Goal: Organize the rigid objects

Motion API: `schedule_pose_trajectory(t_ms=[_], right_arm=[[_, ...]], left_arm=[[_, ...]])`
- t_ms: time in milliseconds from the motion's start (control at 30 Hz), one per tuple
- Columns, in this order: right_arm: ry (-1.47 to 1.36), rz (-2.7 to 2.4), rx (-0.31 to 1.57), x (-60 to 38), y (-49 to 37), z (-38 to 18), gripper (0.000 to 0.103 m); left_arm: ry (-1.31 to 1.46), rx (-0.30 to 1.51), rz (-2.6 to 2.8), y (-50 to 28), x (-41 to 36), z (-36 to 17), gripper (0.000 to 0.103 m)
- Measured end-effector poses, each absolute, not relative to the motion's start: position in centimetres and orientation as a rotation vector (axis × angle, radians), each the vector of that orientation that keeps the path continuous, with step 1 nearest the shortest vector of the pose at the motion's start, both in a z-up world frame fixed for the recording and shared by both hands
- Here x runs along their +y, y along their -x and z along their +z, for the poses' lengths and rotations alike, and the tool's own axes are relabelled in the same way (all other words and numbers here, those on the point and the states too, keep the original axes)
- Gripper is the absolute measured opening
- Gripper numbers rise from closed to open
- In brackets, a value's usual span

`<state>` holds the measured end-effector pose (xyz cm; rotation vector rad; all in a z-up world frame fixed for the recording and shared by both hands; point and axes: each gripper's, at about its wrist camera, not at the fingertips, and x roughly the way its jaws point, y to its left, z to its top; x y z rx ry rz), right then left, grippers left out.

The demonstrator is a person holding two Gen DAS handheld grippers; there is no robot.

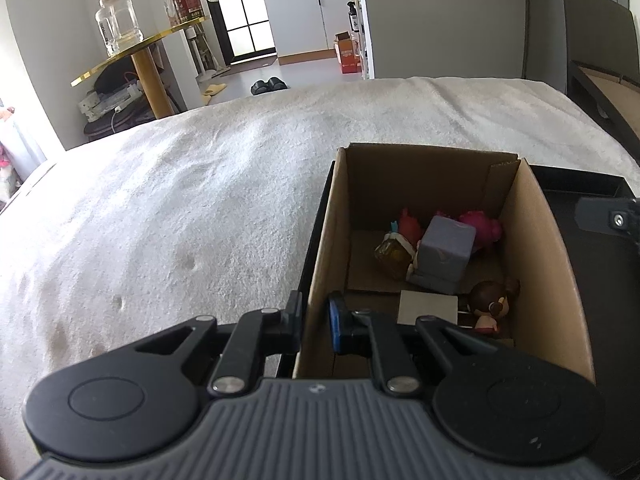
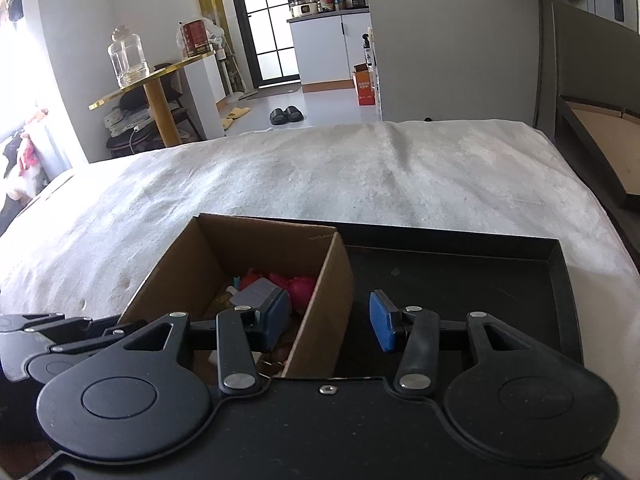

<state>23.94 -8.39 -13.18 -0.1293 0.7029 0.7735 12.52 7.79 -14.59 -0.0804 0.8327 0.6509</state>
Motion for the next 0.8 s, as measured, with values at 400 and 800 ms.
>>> schedule_pose_trajectory(t_ms=[400, 800], right_arm=[[0.121, 0.744, 0.736, -11.5, -24.7, -13.5, 0.047], [0.078, 0.706, 0.758, -15.3, -24.4, -12.2, 0.065]], left_arm=[[0.075, 0.889, 0.62, -12.9, 7.7, -13.6, 0.018], [0.062, 0.896, 0.567, -11.9, 6.5, -10.7, 0.06]])
